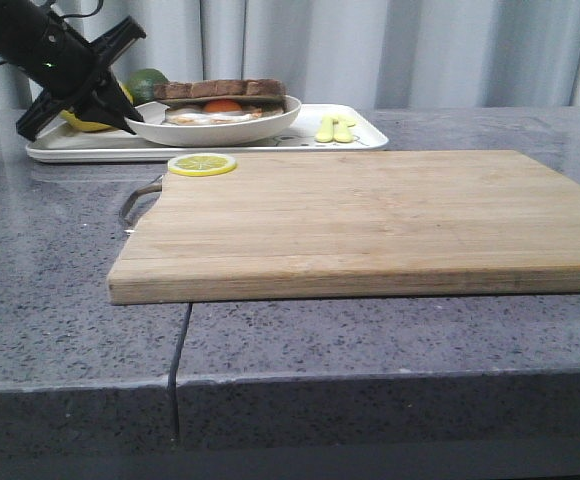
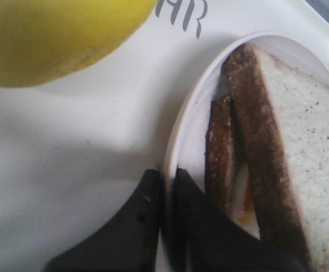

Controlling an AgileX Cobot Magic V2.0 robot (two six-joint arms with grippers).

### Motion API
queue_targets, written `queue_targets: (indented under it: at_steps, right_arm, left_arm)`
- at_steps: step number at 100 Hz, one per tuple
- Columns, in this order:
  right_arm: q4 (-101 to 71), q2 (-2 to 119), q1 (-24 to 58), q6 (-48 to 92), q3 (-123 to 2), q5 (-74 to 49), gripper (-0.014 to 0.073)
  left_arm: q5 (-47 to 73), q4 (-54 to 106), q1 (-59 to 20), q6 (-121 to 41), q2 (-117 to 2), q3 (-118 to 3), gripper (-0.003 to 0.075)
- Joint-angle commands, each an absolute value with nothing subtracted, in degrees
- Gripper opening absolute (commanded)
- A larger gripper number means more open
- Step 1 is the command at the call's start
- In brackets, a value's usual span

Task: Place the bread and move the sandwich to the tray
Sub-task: 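Lower the plate onto the tray and open the left gripper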

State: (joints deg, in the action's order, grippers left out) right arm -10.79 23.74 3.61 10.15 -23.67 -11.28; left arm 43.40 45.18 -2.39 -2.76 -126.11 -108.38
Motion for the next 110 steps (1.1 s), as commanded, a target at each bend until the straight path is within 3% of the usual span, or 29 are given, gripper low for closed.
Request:
queue_targets:
  at_steps: [1, 110]
  right_arm:
    - [-10.86, 23.75, 3.3, 10.27, -25.27, -6.53, 0.0424]
    - [-10.86, 23.75, 3.3, 10.27, -25.27, -5.23, 0.0424]
  left_arm:
    - [40.64, 48.68, -2.82, -2.03, -122.22, -110.66, -0.002]
    - [40.44, 46.04, -2.82, -0.6, -122.22, -110.66, -0.0019]
